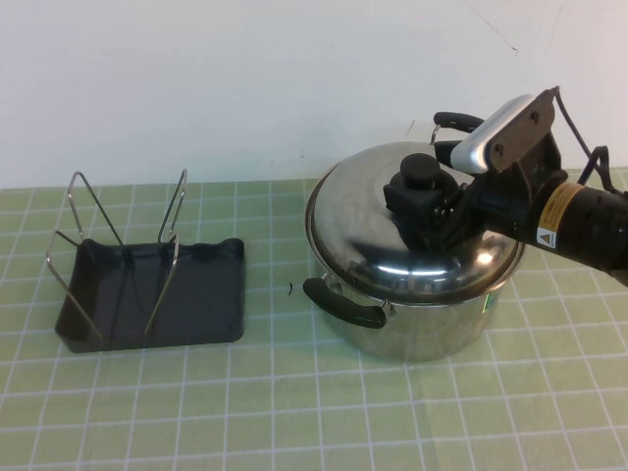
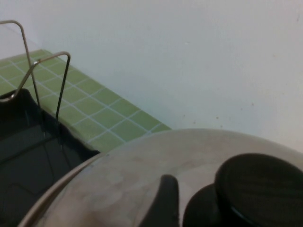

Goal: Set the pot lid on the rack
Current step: Open the pot, then hand over the pot lid

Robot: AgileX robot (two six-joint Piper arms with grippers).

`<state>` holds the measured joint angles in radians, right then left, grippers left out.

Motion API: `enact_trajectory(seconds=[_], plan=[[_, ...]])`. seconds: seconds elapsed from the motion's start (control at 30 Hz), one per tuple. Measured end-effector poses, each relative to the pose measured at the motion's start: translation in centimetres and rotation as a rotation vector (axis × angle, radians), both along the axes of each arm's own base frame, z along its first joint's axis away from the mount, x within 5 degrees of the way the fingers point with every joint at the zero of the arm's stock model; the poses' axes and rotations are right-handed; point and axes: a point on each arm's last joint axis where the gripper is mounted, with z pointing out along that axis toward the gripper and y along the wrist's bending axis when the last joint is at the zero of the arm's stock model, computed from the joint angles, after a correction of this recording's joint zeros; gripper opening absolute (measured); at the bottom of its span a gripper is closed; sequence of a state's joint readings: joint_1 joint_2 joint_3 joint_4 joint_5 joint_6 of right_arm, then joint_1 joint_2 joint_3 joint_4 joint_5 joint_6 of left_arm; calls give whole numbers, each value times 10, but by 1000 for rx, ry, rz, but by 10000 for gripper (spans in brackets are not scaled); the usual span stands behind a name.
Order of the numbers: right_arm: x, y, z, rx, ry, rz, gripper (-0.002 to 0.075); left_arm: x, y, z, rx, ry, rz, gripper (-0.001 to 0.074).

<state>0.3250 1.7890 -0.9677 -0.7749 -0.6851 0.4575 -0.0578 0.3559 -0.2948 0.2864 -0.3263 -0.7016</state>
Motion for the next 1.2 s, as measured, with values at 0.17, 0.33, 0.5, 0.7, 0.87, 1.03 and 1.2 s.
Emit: enact_trajectory(seconds=[0.17,0.33,0.5,0.7,0.87,1.03,1.2], plan=[[2,2,-5,25,6,7,571,13,-8,-1,76,-2,-61,-3],[3,4,-6,47,0,21,436,20,-18,-1,120,-32,-156,-3],[4,5,-5,67,-6,24,349,15,-24,5,77,-98,-244,-3],[4,6,-4,69,-25,35,349,14,-26,6,-109,-48,-339,1],[-4,5,12,34,-105,73,349,12,-29,7,-287,-4,-449,189],[-22,4,61,84,-263,117,349,10,-33,7,-499,87,-574,536],[-66,22,113,143,-452,281,349,8,-38,4,-577,172,-662,668]])
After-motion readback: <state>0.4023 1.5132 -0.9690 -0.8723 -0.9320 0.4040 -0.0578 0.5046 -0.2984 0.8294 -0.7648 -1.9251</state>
